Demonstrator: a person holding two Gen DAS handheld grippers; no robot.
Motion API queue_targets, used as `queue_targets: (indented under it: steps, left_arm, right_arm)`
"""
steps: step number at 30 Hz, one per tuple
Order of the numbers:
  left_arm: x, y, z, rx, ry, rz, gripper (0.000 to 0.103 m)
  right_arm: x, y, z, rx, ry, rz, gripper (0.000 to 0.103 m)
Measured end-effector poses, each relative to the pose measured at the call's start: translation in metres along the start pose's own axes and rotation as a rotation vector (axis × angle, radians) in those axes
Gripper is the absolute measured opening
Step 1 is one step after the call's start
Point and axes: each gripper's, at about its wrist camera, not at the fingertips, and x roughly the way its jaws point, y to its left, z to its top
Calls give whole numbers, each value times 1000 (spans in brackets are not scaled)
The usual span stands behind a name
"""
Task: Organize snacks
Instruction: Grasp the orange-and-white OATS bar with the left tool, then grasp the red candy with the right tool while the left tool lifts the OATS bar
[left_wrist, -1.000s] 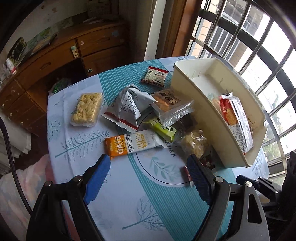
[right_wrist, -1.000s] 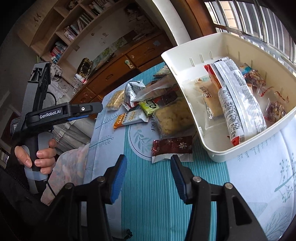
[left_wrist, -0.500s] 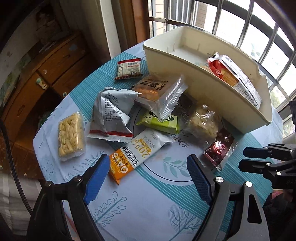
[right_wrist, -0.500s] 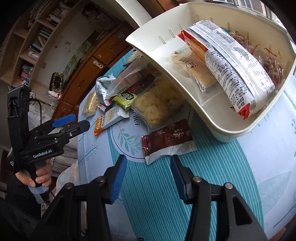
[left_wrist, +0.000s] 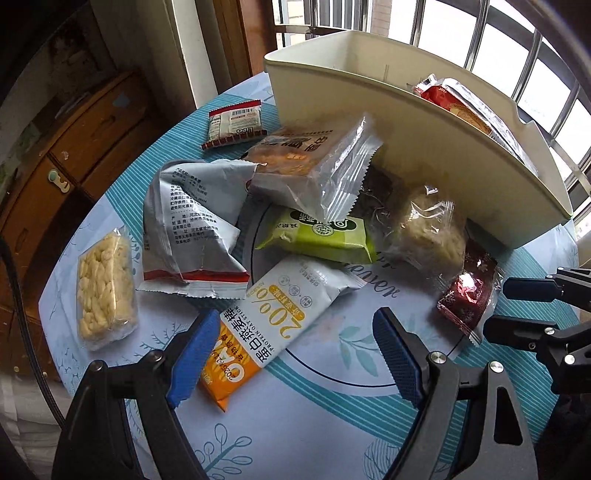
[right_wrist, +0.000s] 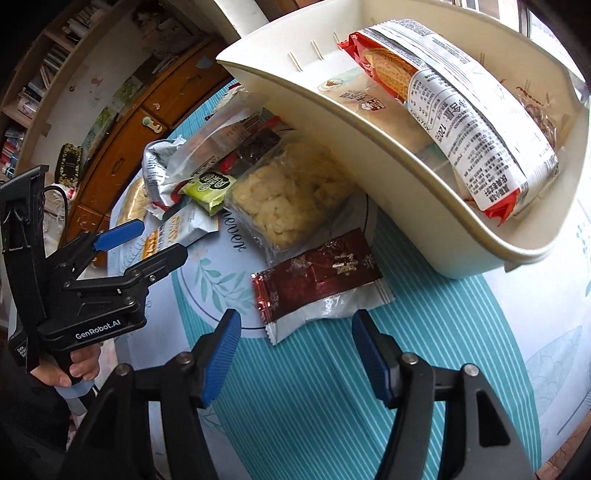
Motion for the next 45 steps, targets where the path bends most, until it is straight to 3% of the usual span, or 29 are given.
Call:
queue_targets:
  steps: [14, 22, 25, 30, 36, 42, 45]
  left_arm:
    - [24, 18, 11, -84, -25, -51, 84]
    - [43, 27, 17, -141, 3, -70, 83]
    - [43, 26, 16, -138, -7, -66, 78]
    - [39, 25, 13, -148, -15, -66, 60]
    - [33, 20, 8, -155, -14, -63, 49]
    - [24, 17, -3, -214, -17, -55, 44]
    - [19, 16, -12, -249, -22, -61, 44]
  right_arm:
    - [15, 20, 0, -153, -62, -148, 64]
    - [23, 26, -2, -207, -99, -195, 72]
    - [24, 28, -3, -227, -108, -203, 72]
    - [25, 29, -5, -266, -125, -202, 72]
    - [27, 32, -6, -305, -146, -201, 71]
    - [29, 37, -9, -379, -166, -233, 62]
    - [28, 39, -11, -415, -172, -222, 51]
